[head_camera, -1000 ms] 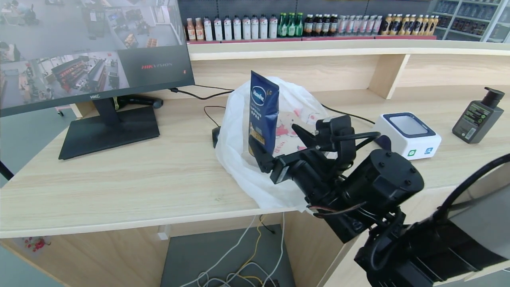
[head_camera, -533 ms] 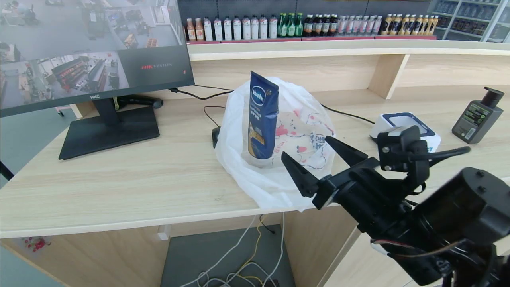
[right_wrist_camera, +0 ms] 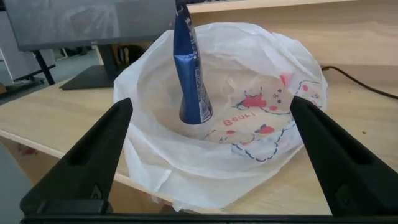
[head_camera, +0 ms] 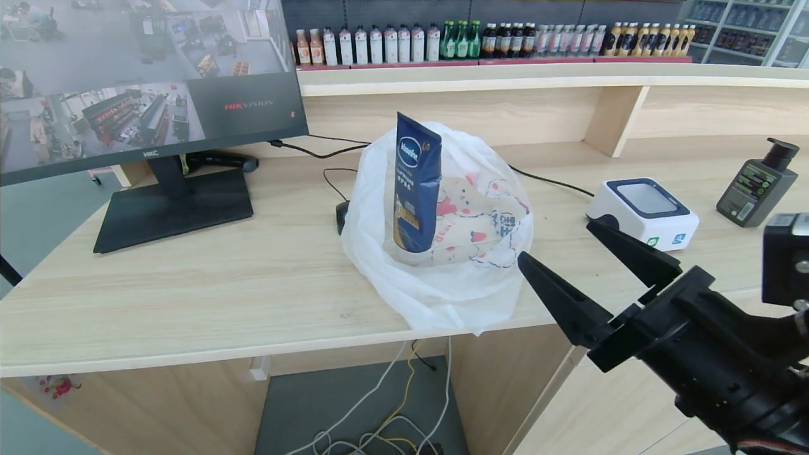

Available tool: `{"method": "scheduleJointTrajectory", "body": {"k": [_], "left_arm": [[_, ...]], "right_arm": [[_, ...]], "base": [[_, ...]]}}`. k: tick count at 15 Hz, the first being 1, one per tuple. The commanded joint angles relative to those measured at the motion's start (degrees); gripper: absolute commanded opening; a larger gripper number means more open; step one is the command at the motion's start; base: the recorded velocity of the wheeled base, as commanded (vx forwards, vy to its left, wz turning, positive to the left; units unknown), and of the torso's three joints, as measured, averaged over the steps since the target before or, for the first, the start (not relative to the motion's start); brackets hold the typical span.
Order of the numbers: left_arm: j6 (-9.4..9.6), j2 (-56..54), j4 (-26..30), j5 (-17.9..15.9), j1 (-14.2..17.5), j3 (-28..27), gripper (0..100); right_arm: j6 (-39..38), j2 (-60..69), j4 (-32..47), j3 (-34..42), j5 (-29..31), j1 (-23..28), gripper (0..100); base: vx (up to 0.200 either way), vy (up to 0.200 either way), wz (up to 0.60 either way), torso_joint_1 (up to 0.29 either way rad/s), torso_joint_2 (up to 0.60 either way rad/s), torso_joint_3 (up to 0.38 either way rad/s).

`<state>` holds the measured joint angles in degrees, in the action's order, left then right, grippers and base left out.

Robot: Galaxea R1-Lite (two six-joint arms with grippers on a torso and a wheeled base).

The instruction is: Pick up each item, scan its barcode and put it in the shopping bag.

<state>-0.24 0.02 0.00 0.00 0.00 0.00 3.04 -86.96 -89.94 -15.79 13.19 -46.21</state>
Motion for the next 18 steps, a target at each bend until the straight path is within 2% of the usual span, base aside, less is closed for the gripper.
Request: {"method": "scheduleJointTrajectory", "body": {"k": [1,4,18], "left_arm": [[-0.11,-0.02,0.0,0.09,0.0,0.0,100],[-0.02,-0.02,0.0,0.09,0.0,0.0,100],[-0.02,-0.02,0.0,0.0,-0.09,0.0,100]], "right_arm": [[0.04,2.32,-0.06,0.58,-0.01,-0.02,100],[0.04,4.16,-0.06,1.02,-0.01,-0.02,100],[-0.14,6.98,-0.06,4.19,-0.01,0.86,100]], "base": [[0.0,0.0,0.0,0.0,0.0,0.0],[0.0,0.0,0.0,0.0,0.0,0.0],[0.0,-0.2,0.0,0.003,0.0,0.002]]}}
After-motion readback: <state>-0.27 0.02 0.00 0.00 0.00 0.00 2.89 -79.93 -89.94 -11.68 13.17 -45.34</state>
